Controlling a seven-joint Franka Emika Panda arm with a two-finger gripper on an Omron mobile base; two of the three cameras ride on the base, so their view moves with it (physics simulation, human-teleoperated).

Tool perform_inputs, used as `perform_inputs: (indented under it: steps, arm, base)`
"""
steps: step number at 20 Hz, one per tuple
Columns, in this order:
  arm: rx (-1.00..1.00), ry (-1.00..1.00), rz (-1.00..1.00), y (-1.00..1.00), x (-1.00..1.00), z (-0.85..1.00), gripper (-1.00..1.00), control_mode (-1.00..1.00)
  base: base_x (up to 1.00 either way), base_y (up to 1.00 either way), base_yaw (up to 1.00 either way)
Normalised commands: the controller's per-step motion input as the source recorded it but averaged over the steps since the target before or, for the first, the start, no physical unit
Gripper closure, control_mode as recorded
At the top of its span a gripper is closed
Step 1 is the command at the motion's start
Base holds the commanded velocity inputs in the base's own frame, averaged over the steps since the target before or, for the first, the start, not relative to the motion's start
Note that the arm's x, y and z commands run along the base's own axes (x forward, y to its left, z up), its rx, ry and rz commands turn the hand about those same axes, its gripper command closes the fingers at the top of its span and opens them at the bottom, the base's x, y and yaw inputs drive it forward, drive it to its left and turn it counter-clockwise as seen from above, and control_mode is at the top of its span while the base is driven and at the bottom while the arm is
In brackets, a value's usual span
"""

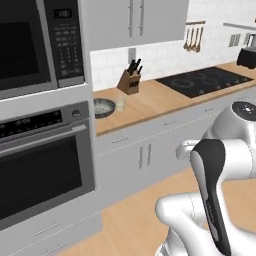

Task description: Grab a lemon wedge from the fridge and one ice cube from the ice bowl, and put them in the glass of lemonade.

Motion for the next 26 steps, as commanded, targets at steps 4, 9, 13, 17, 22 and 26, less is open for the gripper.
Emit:
perform_inputs:
  steps: [4, 9, 13, 17, 22, 26]
  arm:
    - [0.00, 0.00, 0.00, 0.00, 0.00, 0.00, 1.00, 1.00]
    - [0.00, 0.00, 0.00, 0.00, 0.00, 0.00, 1.00, 1.00]
    - [0.00, 0.00, 0.00, 0.00, 0.00, 0.00, 1.00, 1.00]
    - [0.00, 0.00, 0.00, 0.00, 0.00, 0.00, 1.00, 1.00]
    - [0.00, 0.00, 0.00, 0.00, 0.00, 0.00, 1.00, 1.00]
    - [0.00, 0.00, 0.00, 0.00, 0.00, 0.00, 1.00, 1.00]
  base:
    - [1.00, -0.66, 0.40]
    - [1.00, -0.93, -0.03]
    - [1.00, -0.76, -0.23]
    - [1.00, -0.66, -0.24]
    - [1.00, -0.53, -0.14]
    - [0.84, -0.07, 0.21]
